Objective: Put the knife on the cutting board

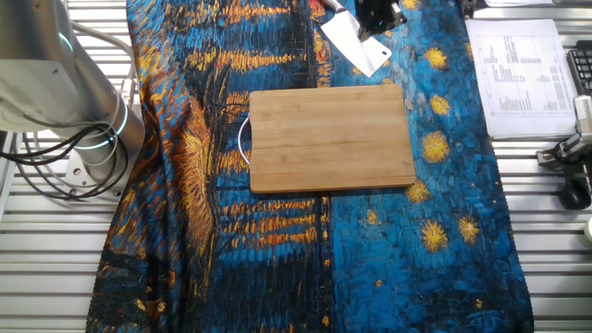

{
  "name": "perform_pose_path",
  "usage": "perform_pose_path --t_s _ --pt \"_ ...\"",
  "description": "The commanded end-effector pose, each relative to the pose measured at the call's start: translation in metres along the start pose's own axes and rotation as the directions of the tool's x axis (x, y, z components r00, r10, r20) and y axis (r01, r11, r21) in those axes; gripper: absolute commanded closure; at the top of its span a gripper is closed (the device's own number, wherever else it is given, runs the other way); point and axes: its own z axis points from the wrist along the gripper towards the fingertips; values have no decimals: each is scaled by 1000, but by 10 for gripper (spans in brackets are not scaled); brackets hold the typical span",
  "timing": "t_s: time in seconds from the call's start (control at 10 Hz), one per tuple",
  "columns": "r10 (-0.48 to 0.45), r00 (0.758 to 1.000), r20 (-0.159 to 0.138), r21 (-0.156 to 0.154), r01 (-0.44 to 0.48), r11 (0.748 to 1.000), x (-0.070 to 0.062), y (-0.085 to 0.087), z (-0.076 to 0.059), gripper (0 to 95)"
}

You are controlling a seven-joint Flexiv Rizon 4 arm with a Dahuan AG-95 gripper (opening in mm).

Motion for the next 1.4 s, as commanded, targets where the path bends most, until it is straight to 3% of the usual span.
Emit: perform_pose_path --t_s 0.1,0.3,0.4,0.5,0.6,0.8,0.9,1.0,1.1,1.2,1.3,1.4 --pt "-604 796 36 54 602 797 -24 32 9 950" --pt "-615 787 48 64 612 788 -33 39 11 950" --pt "-628 775 66 67 625 778 -39 40 13 950" --pt "-655 753 69 69 651 756 -45 40 14 950" --pt "-660 749 65 72 656 752 -47 40 14 950" --pt "-633 772 60 116 624 772 -46 40 14 950" --pt "-678 733 53 120 670 733 -46 40 14 950" --pt "-746 665 43 120 738 664 -46 40 14 950" --pt "-817 576 21 116 810 575 -46 40 14 950" --pt "-827 562 20 112 820 561 -46 40 14 950" --pt "-823 568 26 100 817 567 -46 40 14 950" --pt "-814 581 29 81 810 581 -51 44 16 760"
